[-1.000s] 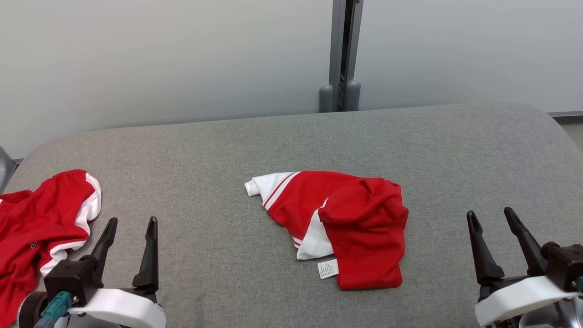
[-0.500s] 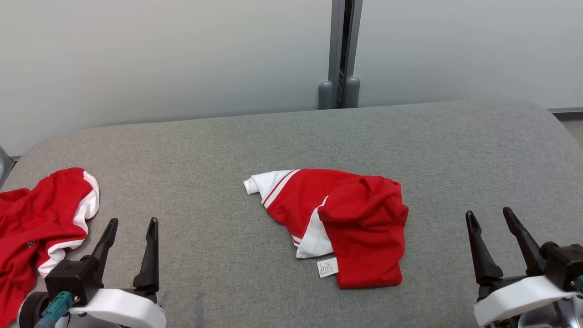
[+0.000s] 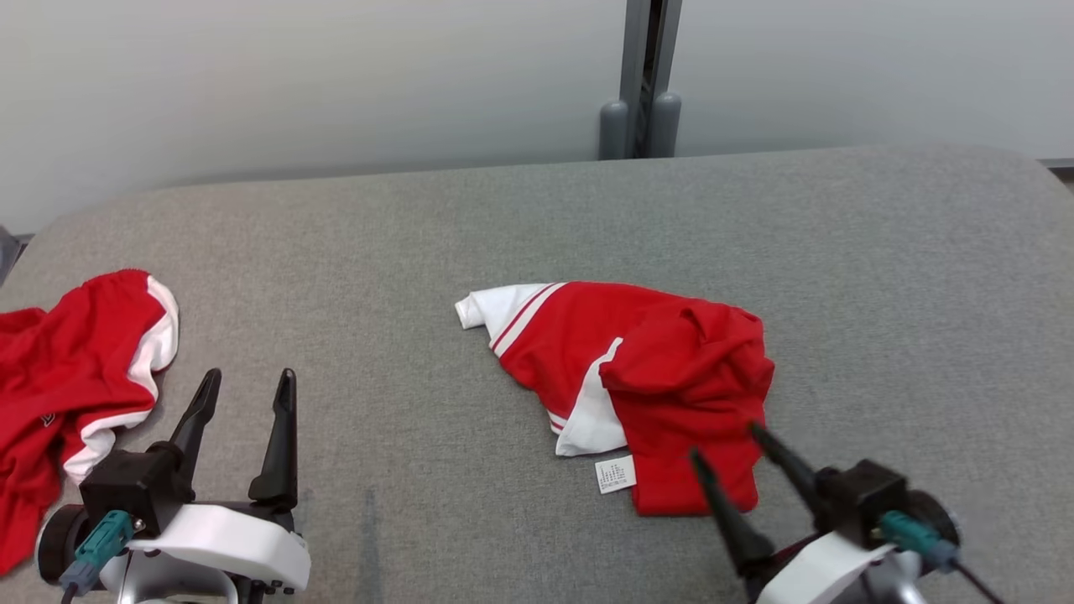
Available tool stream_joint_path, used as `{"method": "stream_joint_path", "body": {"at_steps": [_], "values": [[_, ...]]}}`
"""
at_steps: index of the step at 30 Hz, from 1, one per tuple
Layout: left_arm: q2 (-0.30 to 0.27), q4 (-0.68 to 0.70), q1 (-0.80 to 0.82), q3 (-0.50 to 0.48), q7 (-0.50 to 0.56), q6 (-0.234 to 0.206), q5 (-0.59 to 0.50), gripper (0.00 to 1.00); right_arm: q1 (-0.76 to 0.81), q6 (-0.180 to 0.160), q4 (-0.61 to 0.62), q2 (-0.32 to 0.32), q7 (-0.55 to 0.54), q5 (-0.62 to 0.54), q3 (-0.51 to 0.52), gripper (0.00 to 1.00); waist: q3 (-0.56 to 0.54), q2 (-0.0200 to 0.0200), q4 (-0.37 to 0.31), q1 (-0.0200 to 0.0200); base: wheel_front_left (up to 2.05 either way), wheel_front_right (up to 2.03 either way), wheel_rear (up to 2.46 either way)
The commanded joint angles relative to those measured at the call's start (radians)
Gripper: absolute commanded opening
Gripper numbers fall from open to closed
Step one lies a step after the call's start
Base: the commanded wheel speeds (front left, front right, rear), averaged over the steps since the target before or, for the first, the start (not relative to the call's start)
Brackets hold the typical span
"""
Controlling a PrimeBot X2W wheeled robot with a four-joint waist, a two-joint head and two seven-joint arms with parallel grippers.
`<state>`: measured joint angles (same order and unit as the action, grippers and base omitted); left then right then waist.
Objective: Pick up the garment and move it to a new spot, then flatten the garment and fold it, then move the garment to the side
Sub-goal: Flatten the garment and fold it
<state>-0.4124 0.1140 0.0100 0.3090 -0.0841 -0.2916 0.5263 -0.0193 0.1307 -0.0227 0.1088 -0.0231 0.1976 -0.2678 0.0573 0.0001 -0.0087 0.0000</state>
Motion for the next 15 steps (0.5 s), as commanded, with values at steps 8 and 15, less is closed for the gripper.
{"method": "stream_joint_path", "body": {"at_steps": [8, 15], "values": [[0.024, -0.015, 0.072, 0.011, -0.035, 0.018, -0.005, 1.0, -0.034, 0.0, -0.114, 0.031, -0.03, 0.044, -0.149, 1.0, 0.088, -0.0001, 0.06, 0.0, 0.0, 0.0, 0.0], [0.039, -0.027, 0.105, 0.013, -0.057, 0.027, 0.001, 1.0, -0.075, 0.0, -0.195, 0.056, -0.064, 0.018, -0.169, 1.0, 0.129, -0.0001, 0.081, 0.0, 0.0, 0.0, 0.0]]}}
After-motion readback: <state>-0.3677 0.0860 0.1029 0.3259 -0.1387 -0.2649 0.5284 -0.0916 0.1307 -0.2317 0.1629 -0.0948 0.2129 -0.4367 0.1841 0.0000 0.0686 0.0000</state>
